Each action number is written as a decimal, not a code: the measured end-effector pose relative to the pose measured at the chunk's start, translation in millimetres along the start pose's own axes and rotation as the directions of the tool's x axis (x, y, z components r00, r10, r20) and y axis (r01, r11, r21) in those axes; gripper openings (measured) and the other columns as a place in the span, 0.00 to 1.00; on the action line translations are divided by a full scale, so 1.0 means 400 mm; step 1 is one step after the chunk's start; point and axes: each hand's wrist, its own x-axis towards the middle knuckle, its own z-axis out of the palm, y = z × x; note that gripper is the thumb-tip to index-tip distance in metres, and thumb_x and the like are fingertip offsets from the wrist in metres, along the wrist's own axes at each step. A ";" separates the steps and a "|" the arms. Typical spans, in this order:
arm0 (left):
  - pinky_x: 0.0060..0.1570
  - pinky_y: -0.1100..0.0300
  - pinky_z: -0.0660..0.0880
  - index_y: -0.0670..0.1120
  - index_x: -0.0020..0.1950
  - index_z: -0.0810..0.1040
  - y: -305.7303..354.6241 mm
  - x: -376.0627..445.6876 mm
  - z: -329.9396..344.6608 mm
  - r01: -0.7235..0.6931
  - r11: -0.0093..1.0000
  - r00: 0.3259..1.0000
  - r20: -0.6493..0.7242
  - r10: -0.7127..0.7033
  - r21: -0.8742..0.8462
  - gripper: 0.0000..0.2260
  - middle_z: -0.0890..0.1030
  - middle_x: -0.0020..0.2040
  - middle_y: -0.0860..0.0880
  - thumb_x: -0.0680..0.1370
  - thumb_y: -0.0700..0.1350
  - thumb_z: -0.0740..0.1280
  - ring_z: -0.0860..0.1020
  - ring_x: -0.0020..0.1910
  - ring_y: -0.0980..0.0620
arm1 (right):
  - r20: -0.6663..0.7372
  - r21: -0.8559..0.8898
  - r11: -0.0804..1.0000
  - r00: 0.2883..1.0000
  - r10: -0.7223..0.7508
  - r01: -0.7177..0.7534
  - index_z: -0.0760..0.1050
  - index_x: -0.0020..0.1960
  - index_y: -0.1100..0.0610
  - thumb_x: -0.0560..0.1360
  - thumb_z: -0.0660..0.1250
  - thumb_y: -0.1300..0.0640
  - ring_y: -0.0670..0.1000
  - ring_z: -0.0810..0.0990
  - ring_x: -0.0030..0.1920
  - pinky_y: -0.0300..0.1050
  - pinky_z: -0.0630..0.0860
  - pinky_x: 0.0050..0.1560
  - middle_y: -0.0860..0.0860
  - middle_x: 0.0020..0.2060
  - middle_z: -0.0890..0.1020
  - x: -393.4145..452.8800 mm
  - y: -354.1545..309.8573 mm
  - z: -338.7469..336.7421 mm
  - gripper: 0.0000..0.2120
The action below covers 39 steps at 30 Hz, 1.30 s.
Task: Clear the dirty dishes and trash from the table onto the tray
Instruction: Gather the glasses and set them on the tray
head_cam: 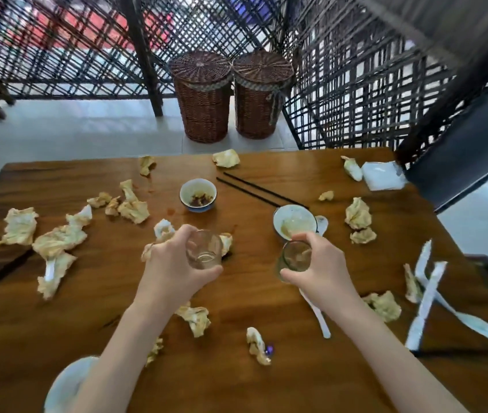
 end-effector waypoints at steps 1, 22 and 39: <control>0.32 0.76 0.69 0.56 0.54 0.73 0.029 -0.005 0.013 -0.012 1.000 1.000 0.008 0.012 0.003 0.25 0.78 0.42 0.60 0.60 0.56 0.78 0.77 0.39 0.64 | -0.013 0.009 1.000 1.000 0.008 -0.008 0.72 0.60 0.51 0.64 0.77 0.55 0.46 0.75 0.54 0.38 0.73 0.52 0.47 0.54 0.78 -0.006 0.020 -0.021 0.27; 0.35 0.71 0.72 0.55 0.53 0.73 0.540 -0.124 0.441 0.022 0.998 1.000 0.018 -0.021 -0.065 0.24 0.79 0.44 0.57 0.62 0.55 0.78 0.78 0.40 0.60 | 0.053 -0.021 0.998 0.997 -0.052 0.053 0.72 0.60 0.51 0.63 0.79 0.53 0.46 0.76 0.54 0.30 0.72 0.47 0.47 0.53 0.78 -0.060 0.491 -0.412 0.28; 0.27 0.78 0.67 0.58 0.56 0.71 0.881 -0.103 0.689 -0.052 0.999 0.993 0.103 0.052 -0.001 0.27 0.77 0.45 0.60 0.62 0.58 0.78 0.77 0.38 0.61 | -0.062 0.064 0.996 0.996 0.064 -0.060 0.72 0.58 0.50 0.64 0.78 0.54 0.44 0.75 0.51 0.30 0.70 0.47 0.45 0.52 0.78 -0.062 0.826 -0.657 0.26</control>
